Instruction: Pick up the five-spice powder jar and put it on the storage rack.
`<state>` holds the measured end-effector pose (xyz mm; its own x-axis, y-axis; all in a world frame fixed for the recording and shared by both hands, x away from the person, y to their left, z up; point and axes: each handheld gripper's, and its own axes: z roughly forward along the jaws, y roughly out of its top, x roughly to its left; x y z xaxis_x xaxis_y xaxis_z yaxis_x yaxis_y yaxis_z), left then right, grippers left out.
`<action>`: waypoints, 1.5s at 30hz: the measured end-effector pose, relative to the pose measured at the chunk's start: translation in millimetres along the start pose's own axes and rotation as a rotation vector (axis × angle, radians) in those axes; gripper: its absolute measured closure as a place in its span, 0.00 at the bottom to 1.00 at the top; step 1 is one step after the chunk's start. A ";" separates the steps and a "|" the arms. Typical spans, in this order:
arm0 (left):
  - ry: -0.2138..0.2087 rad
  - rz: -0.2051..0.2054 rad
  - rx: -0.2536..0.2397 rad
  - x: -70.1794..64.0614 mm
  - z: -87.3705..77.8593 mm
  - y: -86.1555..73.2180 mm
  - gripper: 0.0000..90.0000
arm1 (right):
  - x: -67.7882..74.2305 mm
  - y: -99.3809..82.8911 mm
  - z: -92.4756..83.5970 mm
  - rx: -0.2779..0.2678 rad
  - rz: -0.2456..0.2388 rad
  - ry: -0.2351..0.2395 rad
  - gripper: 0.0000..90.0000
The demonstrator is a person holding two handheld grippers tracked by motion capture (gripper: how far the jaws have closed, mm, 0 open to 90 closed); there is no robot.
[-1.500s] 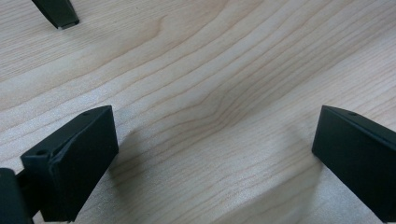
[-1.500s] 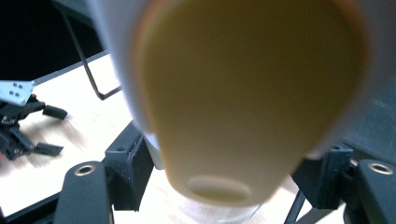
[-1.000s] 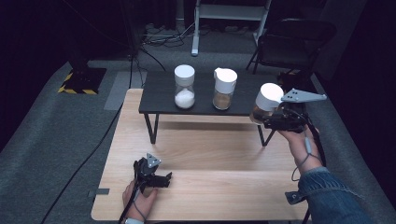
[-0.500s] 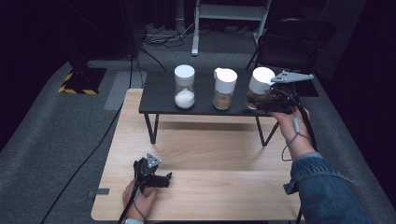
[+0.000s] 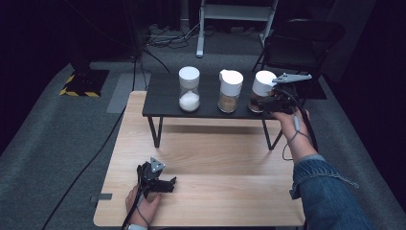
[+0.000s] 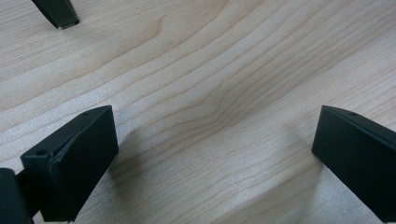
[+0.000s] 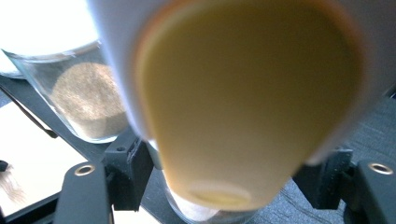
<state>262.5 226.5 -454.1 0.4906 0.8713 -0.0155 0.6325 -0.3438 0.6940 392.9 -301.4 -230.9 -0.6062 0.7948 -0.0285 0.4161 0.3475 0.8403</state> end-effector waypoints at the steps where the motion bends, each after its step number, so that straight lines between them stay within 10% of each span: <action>1: 0.000 0.000 0.000 0.0 0.0 0.0 0.00 | -2.4 -0.8 0.4 -0.003 0.007 0.007 0.33; 17: 0.000 0.000 -0.001 0.0 0.1 -0.1 0.00 | -8.4 -11.5 -18.6 -0.053 -0.011 0.043 0.08; 45: -0.002 0.003 0.000 0.7 -0.1 -0.2 0.00 | 6.8 -115.3 -77.9 -0.214 -0.008 0.000 0.01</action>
<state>262.6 227.2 -454.1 0.4935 0.8696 -0.0153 0.6311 -0.3459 0.6943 288.0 -374.8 -285.8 -0.6088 0.7926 -0.0354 0.2578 0.2398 0.9360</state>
